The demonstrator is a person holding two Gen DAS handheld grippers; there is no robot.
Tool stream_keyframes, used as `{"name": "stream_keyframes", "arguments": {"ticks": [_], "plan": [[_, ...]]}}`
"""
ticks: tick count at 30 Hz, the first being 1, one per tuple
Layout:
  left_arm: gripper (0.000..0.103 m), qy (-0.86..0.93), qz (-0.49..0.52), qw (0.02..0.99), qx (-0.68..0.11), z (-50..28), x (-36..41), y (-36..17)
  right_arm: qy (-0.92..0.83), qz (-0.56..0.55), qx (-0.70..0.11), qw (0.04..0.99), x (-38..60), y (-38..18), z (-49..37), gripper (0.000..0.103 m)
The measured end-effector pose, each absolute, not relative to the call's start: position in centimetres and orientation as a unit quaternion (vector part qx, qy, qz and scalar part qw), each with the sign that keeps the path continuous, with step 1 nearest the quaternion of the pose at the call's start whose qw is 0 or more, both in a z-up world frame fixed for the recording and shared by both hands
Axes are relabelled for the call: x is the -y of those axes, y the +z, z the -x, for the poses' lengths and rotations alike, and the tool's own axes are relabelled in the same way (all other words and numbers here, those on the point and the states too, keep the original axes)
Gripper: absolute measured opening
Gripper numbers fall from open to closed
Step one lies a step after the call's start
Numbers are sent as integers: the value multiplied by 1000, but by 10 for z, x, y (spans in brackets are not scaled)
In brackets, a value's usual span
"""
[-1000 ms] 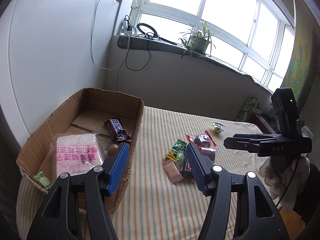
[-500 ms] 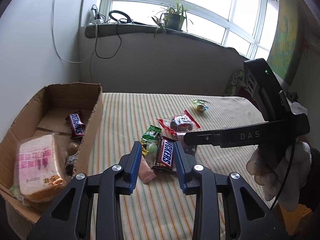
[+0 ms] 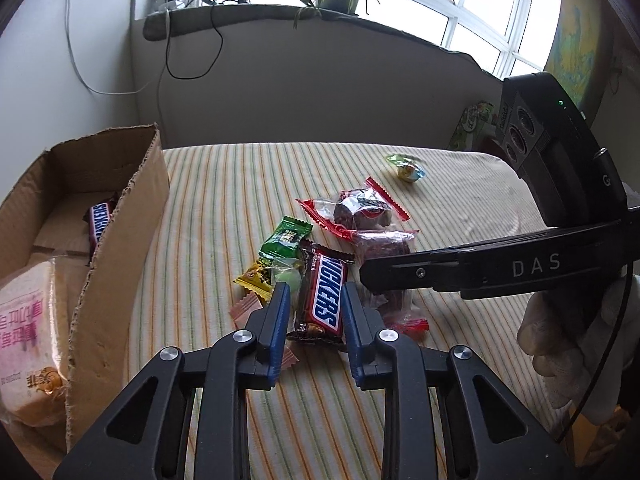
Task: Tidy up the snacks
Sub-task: 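Grasp the Snickers bar with the left tool while the right tool grasps the red-wrapped packet, then carry the Snickers bar and red-wrapped packet over the box with both tools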
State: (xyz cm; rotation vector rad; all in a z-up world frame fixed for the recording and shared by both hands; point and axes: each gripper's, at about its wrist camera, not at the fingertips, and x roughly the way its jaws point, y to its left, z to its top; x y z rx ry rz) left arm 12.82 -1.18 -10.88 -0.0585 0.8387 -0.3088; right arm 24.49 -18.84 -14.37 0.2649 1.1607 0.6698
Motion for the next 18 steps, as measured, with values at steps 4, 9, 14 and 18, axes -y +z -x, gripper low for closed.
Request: {"name": "stream_keyframes", "arguments": {"ticks": [4,9,14,18], "plan": [[24,-151,9,895,-420,-135,20,-113,302,-124,-537,778,200,-143,-245,38],[28,-142,-20,892,-429,-143,30,-119,299,-131,-535,779,210,-143,-244,38],[27,-137,-37,888,-437,-146,34,-127,298,-127,-533,782,212,-141,-241,38],[27,-137,-31,888,-437,-145,33,-126,298,-131,-532,782,214,-141,-239,38]]}}
